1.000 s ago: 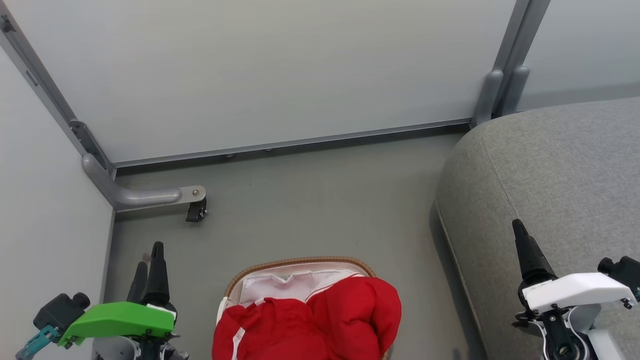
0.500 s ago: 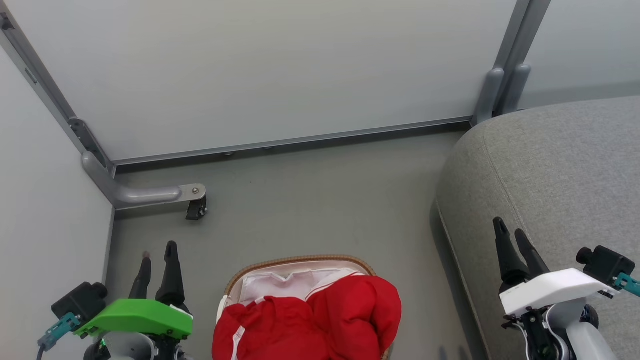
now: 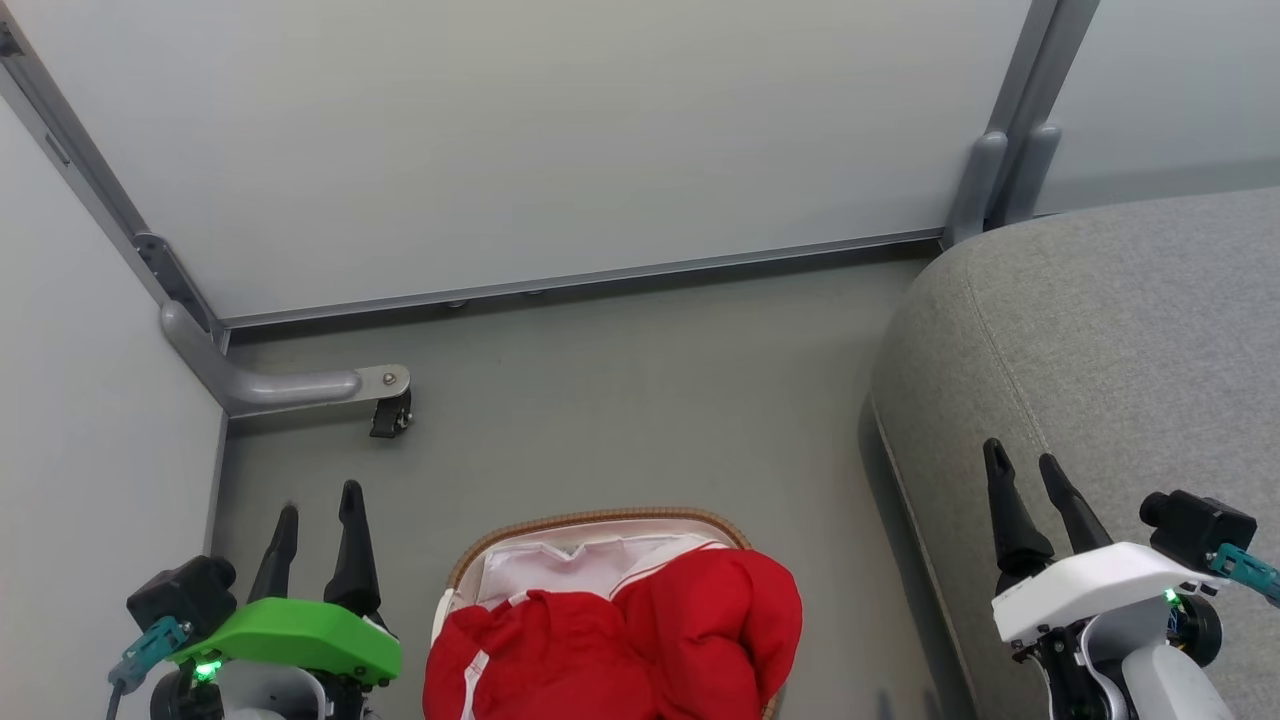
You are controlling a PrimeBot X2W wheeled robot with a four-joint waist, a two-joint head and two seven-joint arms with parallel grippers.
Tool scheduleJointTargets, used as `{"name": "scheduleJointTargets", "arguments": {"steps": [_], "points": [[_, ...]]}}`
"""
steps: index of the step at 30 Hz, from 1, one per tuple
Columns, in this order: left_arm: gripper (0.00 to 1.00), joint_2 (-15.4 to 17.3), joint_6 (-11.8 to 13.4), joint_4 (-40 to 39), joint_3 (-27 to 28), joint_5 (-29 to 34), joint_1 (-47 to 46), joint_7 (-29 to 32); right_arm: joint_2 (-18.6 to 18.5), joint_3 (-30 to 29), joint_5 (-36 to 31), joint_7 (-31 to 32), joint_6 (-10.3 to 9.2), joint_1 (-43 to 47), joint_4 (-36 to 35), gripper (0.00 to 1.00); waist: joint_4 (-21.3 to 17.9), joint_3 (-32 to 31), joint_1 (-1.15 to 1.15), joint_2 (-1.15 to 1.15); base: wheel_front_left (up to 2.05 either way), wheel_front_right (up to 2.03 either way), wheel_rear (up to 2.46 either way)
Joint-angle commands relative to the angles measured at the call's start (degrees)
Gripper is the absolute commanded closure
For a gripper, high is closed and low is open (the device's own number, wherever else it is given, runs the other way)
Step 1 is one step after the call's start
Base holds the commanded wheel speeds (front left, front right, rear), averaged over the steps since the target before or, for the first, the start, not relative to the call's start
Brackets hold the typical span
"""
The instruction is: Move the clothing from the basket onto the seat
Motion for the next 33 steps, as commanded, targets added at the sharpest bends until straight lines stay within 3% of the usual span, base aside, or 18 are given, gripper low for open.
{"name": "scheduleJointTargets", "arguments": {"steps": [1, 33], "points": [[0.0, 0.7, 0.3, -0.6, -0.1, 1.8, -0.5, -0.5, -0.4, -0.2, -1.9, -0.6, 0.01, -0.9, -0.4, 0.0, 0.0, 0.0, 0.0, 0.0, 0.0, 0.0, 0.0], [0.0, -0.7, -0.8, -3.1, -0.7, 19.4, 1.4, -4.9, 0.5, -0.6, -21.2, -5.1, 0.02, -0.1, -1.9, 0.0, -0.4, 0.3, 0.0, 0.0, 0.0, 0.0, 0.0]]}}
